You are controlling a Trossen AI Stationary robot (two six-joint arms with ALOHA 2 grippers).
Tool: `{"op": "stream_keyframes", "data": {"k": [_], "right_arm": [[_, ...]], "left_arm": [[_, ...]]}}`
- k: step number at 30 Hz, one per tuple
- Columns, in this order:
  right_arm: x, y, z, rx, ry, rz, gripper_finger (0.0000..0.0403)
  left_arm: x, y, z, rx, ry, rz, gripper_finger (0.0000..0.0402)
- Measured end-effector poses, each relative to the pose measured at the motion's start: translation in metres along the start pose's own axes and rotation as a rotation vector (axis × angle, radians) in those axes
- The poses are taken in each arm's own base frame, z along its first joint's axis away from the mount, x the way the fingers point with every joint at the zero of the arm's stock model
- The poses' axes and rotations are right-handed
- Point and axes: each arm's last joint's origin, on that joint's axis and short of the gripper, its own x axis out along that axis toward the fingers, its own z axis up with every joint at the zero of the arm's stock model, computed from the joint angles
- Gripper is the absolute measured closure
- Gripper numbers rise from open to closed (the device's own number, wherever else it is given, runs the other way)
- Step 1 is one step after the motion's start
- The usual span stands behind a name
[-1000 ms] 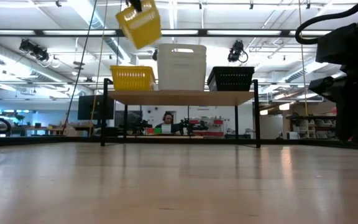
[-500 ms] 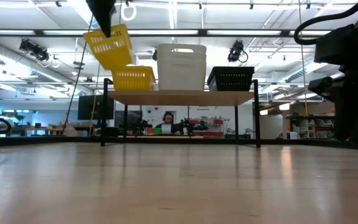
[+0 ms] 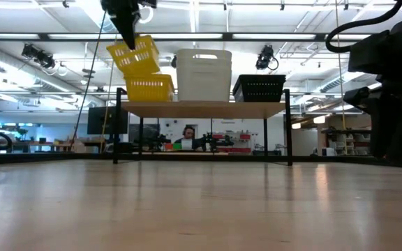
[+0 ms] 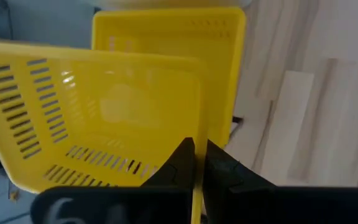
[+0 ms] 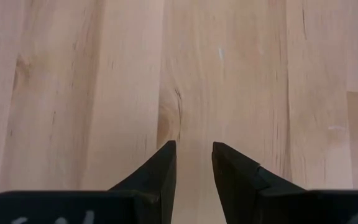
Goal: Stack baskets on shelf by color
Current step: Stack the yellow basket on the yellow basket on the shelf
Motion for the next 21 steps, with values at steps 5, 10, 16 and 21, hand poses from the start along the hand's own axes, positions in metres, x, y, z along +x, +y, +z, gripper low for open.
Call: {"op": "stream_keyframes", "data": {"k": [5,10,16,21], "right_arm": [[0.0,0.0,0.0,0.007,-0.001,0.0,0.0294],[0.0,0.0,0.0,0.009,-0.004,0.002,0.0294],[0.0,0.0,0.0,0.005,-0.004,0.002,0.0294],[0.0,0.0,0.0,0.0,-0.005,-0.001,0.0294]], "left_arm": [[0.017,0.004,0.011,0.026,-0.002,-0.032,0.0387],[0.03,0.001,0.02,0.071,0.012,-0.056,0.0387],[0.03,0.001,0.023,0.062,-0.003,-0.051,0.0386],[0.03,-0.001,0.022,0.054,0.007,-0.07,0.0386]]}}
